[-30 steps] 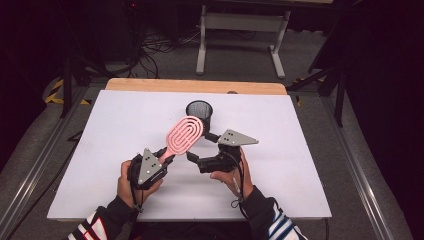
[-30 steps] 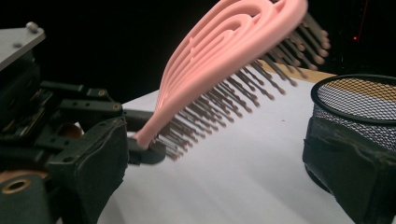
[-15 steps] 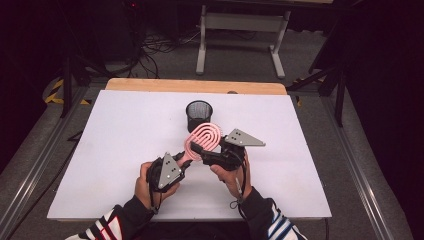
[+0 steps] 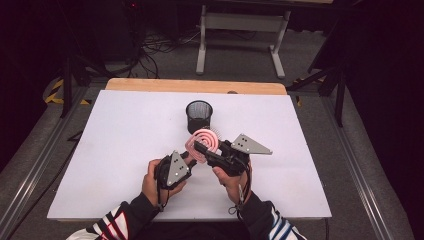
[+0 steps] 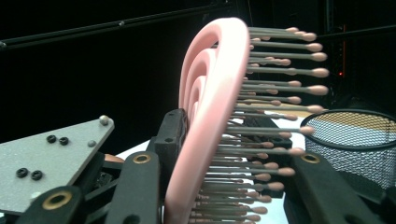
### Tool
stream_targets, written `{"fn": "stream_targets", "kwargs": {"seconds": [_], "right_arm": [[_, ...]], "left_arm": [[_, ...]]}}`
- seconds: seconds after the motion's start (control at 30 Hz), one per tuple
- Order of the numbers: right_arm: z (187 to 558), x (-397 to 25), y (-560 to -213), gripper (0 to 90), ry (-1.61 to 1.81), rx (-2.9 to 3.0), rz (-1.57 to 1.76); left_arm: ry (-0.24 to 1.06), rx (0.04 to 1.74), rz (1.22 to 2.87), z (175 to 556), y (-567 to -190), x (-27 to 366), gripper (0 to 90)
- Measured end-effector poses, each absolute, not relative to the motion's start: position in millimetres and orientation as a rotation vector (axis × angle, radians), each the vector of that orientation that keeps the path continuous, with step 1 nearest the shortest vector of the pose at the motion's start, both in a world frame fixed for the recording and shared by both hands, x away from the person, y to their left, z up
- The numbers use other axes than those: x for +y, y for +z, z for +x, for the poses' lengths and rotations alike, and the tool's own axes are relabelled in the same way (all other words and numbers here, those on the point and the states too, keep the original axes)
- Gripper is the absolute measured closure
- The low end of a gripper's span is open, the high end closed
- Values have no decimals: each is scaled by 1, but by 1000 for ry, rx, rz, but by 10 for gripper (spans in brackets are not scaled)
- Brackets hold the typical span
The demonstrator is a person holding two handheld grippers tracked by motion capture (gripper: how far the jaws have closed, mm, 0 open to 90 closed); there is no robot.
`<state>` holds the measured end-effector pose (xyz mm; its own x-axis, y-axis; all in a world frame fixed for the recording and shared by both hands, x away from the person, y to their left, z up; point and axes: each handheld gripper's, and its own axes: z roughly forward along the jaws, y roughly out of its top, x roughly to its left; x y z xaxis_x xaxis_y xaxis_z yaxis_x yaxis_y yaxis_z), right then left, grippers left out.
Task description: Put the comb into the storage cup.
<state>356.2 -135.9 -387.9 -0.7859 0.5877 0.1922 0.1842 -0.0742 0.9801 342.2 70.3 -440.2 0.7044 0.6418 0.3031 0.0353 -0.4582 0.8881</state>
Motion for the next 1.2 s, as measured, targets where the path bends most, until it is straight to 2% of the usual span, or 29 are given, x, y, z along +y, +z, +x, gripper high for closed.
{"fn": "stream_targets", "kwargs": {"seconds": [0.13,0.23,0.33,0.43,0.57,0.87,1.2], "right_arm": [[355,-137,-388,623,1922,1907,823],[353,-136,-387,632,1891,1924,800],[353,-136,-386,632,1874,1927,800],[353,-138,-385,633,1863,1923,793],[354,-144,-381,633,1847,1910,777],[355,-164,-372,634,1819,1855,786],[355,-183,-363,634,1800,1800,778]], "left_arm": [[767,515,1934,345,-441,68,689],[763,497,1940,345,-442,65,619],[751,485,1925,345,-440,65,615],[720,491,1925,347,-439,68,531],[704,471,1925,347,-435,77,471],[660,420,1918,346,-430,108,263],[633,438,1897,342,-433,155,144]]}}
